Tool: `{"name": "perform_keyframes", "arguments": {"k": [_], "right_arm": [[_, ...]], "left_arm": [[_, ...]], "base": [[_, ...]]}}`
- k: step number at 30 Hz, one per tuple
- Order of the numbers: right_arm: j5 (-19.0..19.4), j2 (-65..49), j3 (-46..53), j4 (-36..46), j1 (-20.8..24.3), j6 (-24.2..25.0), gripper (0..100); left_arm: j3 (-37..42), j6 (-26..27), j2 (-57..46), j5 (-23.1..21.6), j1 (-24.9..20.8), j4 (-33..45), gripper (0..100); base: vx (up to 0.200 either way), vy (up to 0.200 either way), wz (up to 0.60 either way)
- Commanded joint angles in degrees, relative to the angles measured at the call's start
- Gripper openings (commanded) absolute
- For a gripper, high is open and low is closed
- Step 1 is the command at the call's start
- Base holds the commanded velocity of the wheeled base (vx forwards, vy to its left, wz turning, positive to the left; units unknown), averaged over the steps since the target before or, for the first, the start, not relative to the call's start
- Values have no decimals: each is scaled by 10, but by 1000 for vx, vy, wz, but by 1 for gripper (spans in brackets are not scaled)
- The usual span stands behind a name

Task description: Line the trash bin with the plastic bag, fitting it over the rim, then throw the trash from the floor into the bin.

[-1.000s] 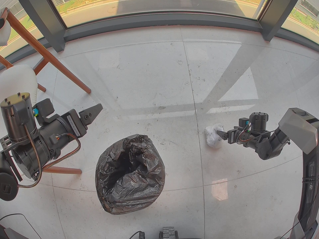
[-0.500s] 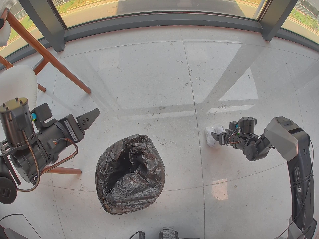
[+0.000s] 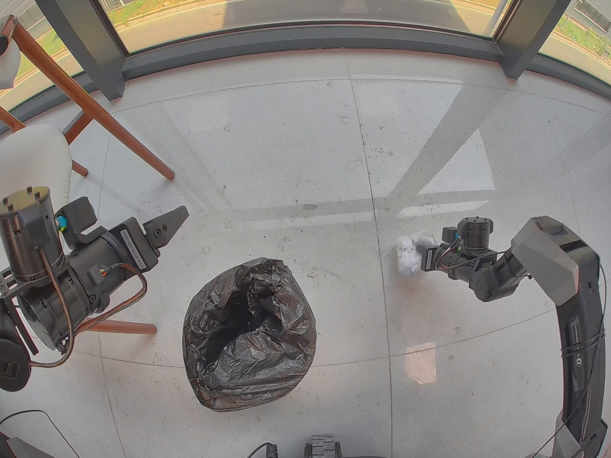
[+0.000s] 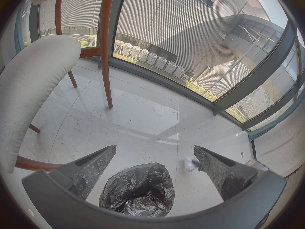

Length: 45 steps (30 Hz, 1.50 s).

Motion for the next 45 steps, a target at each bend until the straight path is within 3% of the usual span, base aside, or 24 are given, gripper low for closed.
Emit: {"name": "perform_keyframes", "arguments": {"k": [1, 6, 11, 12, 16, 23, 39, 40, 45], "right_arm": [[35, -212, 141, 4, -3, 61, 0], [62, -385, 255, 48, 10, 102, 0], [79, -486, 337, 97, 95, 170, 0], [78, -499, 352, 96, 130, 181, 0], [74, -505, 363, 96, 218, 186, 0], [72, -459, 314, 95, 309, 182, 0], [77, -412, 221, 96, 402, 186, 0], [77, -412, 220, 97, 405, 186, 100], [74, -418, 225, 96, 406, 187, 100]], "left_arm": [[15, 0, -22, 0, 0, -1, 100], [35, -2, -48, -7, -3, -2, 100], [69, 2, -54, -23, -10, -48, 100], [75, 7, -54, -30, -11, -61, 100], [76, 32, -54, -40, -11, -70, 100], [74, 53, -58, -40, -10, -71, 100], [72, 50, -78, -40, -5, -91, 100], [72, 50, -78, -40, -5, -91, 100], [72, 51, -78, -40, -5, -91, 100]], "base": [[0, 0, 0], [0, 0, 0], [0, 0, 0], [0, 0, 0], [0, 0, 0], [0, 0, 0], [0, 0, 0], [0, 0, 0], [0, 0, 0]]}}
